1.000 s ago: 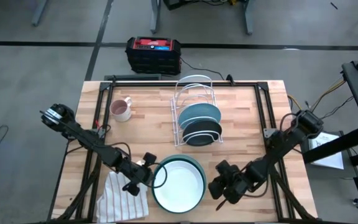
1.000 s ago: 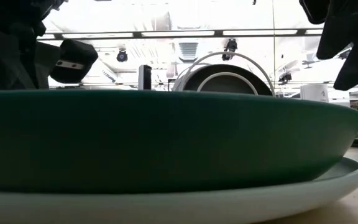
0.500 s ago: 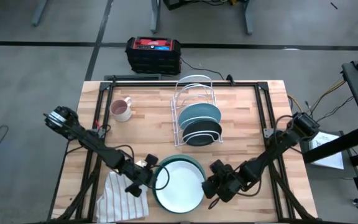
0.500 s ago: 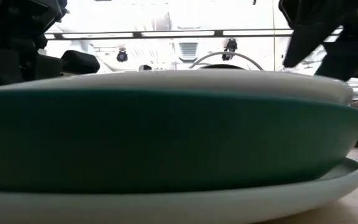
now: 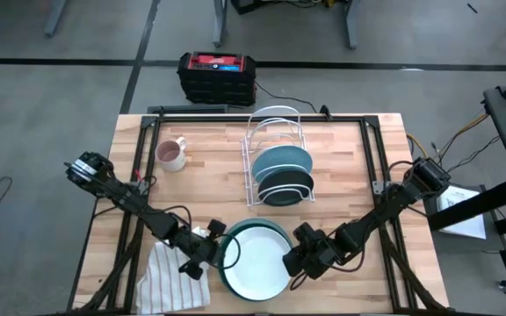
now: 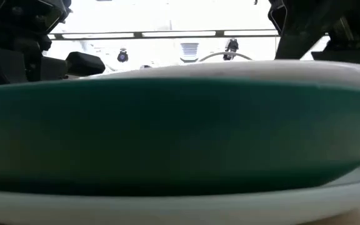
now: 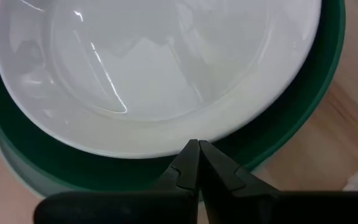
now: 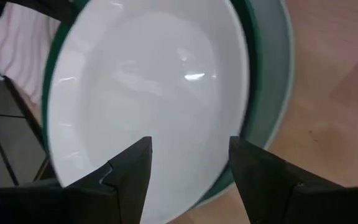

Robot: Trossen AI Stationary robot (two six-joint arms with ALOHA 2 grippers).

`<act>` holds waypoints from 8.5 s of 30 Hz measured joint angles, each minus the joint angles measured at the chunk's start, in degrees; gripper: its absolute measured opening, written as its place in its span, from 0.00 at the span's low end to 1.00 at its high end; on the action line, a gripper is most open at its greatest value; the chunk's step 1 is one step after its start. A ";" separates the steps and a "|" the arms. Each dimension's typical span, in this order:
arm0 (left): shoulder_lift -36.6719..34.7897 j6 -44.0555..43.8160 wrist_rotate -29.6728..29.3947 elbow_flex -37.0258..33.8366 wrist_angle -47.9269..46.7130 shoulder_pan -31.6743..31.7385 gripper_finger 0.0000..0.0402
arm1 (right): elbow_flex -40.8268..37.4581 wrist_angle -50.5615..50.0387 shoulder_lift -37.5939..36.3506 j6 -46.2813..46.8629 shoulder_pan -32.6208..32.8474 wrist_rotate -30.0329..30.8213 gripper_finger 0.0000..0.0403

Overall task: Sort dishes
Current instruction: Put the white plate into the dish rack

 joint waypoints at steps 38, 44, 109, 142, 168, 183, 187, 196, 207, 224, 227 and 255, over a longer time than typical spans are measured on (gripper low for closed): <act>0.61 0.85 0.91 -8.51 18.62 0.88 0.00 | -3.25 8.11 3.33 -8.24 -6.43 -2.63 0.47; 0.61 -0.01 0.36 -9.33 20.30 1.01 0.00 | -3.08 14.38 8.31 -10.11 -7.98 -5.73 0.40; -29.73 0.43 -0.12 -9.46 7.15 1.07 0.00 | -3.49 13.41 -9.39 -47.42 -5.49 17.09 0.00; -54.88 18.65 -13.62 -9.37 -7.44 1.07 0.00 | -3.28 32.77 -42.55 -121.44 -27.27 16.08 0.00; -55.33 17.22 -13.70 -9.38 -11.53 1.07 0.00 | -3.30 32.99 -33.04 -132.71 -44.73 7.63 0.00; -55.17 16.74 -13.70 -9.41 -12.78 1.07 0.00 | -3.34 30.95 -26.98 -133.43 -47.08 7.24 0.00; -55.11 16.72 -13.70 -9.42 -13.15 1.07 0.00 | -3.34 29.84 -24.97 -133.38 -47.12 7.31 0.00; -54.66 16.72 -13.70 -9.44 -13.13 1.07 0.00 | -3.34 28.10 -20.92 -130.88 -47.54 7.55 0.00; -54.55 16.72 -13.70 -9.44 -13.03 1.08 0.00 | -3.34 26.73 -16.82 -130.19 -47.73 7.65 0.00; -54.55 16.72 -13.68 -9.44 -13.03 1.07 0.00 | -3.36 21.40 -16.09 -130.56 -48.55 7.37 0.00; -54.55 16.72 -13.68 -9.44 -13.03 1.07 0.00 | -3.36 20.70 -16.09 -130.56 -48.63 7.39 0.00; -54.55 16.52 -13.65 -9.44 -13.07 1.09 0.00 | -3.28 21.63 -12.42 -126.83 -50.29 3.85 0.00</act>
